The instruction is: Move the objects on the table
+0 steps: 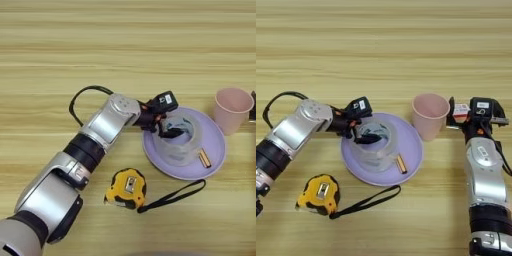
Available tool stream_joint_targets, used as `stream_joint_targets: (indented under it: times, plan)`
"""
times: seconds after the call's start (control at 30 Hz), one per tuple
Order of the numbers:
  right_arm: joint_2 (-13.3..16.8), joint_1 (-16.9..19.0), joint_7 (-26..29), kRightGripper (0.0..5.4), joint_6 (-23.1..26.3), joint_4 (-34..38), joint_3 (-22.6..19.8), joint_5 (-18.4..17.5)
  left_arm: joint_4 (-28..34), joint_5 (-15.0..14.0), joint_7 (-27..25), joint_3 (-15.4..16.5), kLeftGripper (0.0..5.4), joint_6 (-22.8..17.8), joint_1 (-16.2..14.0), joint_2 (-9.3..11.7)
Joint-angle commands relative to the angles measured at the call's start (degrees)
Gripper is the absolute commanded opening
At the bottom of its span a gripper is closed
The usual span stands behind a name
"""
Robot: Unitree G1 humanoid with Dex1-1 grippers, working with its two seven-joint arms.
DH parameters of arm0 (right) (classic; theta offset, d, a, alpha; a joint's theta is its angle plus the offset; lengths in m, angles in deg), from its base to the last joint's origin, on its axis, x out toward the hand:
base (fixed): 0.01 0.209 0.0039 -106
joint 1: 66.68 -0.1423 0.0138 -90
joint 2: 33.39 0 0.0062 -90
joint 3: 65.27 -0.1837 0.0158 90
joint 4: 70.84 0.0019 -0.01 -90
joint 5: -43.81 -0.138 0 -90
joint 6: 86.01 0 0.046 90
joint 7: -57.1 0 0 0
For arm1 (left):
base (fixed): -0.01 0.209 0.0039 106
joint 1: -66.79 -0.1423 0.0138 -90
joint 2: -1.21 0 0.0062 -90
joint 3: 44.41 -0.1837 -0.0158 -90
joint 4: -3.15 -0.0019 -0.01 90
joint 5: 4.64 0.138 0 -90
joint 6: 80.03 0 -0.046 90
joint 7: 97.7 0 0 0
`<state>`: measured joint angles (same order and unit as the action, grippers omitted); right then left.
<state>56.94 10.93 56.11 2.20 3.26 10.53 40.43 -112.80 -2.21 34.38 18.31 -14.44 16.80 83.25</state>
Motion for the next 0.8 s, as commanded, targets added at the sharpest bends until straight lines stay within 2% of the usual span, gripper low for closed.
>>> stream_joint_targets:
  times: [0.03, 0.27, 0.67, 0.8]
  plan:
    - [-0.2, 0.6, -0.2, 5.40, 0.8, 0.5, -0.1, 0.1, -0.6, 1.1, 0.2, 0.3, 3.53, 0.2, 0.8, 0.1]
    - [-0.2, 0.6, -0.2, 5.40, 0.8, 0.4, -0.1, 0.1, -0.2, 0.4, 0.3, 1.2, 2.93, 0.0, 0.7, 0.0]
    - [-0.1, 0.5, -0.1, 5.40, 0.8, 0.0, -0.2, 0.1, -0.4, -0.1, 0.1, 2.5, 1.59, 0.1, 0.4, -0.5]
    - [-0.2, 0.6, -0.1, 5.40, 0.9, 0.1, -0.2, 0.1, -0.2, -0.9, -0.1, 3.5, 1.44, 0.1, 0.3, -0.9]
